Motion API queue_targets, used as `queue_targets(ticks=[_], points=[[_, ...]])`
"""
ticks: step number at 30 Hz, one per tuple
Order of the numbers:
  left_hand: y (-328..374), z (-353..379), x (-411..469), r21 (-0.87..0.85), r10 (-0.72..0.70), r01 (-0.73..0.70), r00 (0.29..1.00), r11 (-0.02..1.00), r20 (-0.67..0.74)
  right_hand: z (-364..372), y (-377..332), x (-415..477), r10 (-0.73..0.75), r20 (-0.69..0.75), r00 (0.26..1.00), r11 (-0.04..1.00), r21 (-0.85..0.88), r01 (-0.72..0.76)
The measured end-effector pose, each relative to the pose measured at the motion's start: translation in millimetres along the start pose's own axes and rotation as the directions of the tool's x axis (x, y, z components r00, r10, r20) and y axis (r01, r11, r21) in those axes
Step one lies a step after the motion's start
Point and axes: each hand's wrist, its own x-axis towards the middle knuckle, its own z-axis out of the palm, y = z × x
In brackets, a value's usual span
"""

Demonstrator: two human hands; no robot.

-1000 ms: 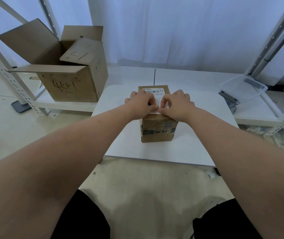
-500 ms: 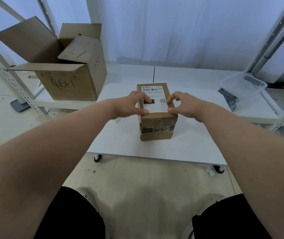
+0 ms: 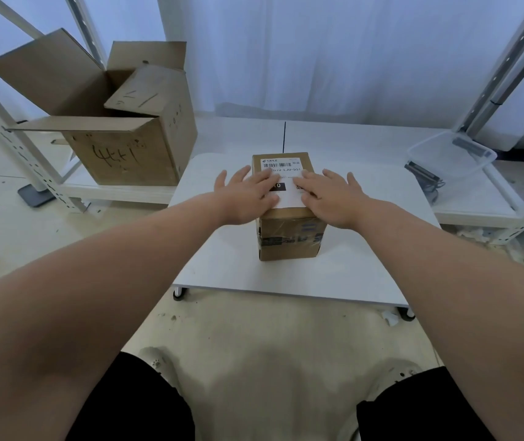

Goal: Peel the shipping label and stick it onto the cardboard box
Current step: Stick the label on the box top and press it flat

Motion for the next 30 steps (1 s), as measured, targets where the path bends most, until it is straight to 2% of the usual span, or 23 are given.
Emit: queue_targets(ticks=[2, 5, 6, 8, 11, 14, 20, 22, 23, 25, 27, 29, 30], points=[[-3.0, -1.6, 1.4, 0.025, 0.001, 0.000, 0.999, 1.000, -0.050, -2.6, 1.1, 3.2, -0.033, -0.120, 0.992, 0.999, 0.012, 0.035], [6.1, -1.3, 6.6, 0.111, 0.033, -0.009, 0.975, 0.994, -0.219, -5.2, -4.5, 9.7, -0.046, -0.263, 0.964, 0.999, -0.024, 0.041], [11.0, -1.4, 9.7, 0.127, 0.048, -0.017, 0.968, 0.992, -0.246, -4.2, -6.3, 13.8, -0.062, -0.264, 0.962, 0.997, -0.053, 0.050], [18.4, -1.7, 15.9, 0.106, 0.062, -0.041, 0.977, 0.994, -0.203, 0.4, -9.8, 22.2, -0.091, -0.226, 0.970, 0.995, -0.062, 0.079], [15.7, -4.4, 24.7, 0.059, 0.036, -0.031, 0.996, 0.998, -0.085, 4.8, -9.6, 32.6, -0.053, -0.179, 0.982, 0.997, 0.051, 0.063], [8.2, -6.6, 32.3, 0.062, 0.009, -0.006, 0.999, 0.998, -0.041, 5.0, -7.9, 42.1, -0.001, -0.120, 0.993, 0.995, 0.104, 0.014], [4.8, -7.0, 42.4, 0.060, -0.085, 0.089, 0.994, 0.994, -0.075, 2.7, -9.7, 49.3, 0.135, -0.029, 0.990, 0.975, 0.184, -0.128], [2.7, -5.9, 42.7, 0.040, -0.109, 0.116, 0.982, 0.992, -0.153, 2.0, -6.3, 50.9, 0.135, -0.055, 0.989, 0.967, 0.225, -0.120], [2.0, -6.6, 41.2, -0.007, -0.124, 0.125, 0.967, 0.992, -0.224, 2.2, -5.7, 51.1, 0.126, -0.080, 0.989, 0.960, 0.261, -0.102], [2.9, -8.9, 38.5, -0.265, -0.187, 0.105, 0.933, 0.958, -0.306, 1.4, -6.4, 47.4, 0.147, -0.167, 0.975, 0.941, 0.327, -0.086], [8.8, -8.6, 37.6, -0.544, -0.269, 0.100, 0.933, 0.833, -0.239, -0.1, -8.3, 41.8, 0.204, -0.291, 0.935, 0.942, 0.318, -0.107], [15.0, -4.3, 40.7, -0.594, -0.320, 0.159, 0.931, 0.789, -0.175, -0.2, -10.4, 38.5, 0.254, -0.353, 0.901, 0.941, 0.307, -0.145], [17.4, -1.4, 42.9, -0.574, -0.345, 0.198, 0.925, 0.795, -0.158, 1.6, -12.9, 38.5, 0.276, -0.319, 0.907, 0.931, 0.323, -0.170]])
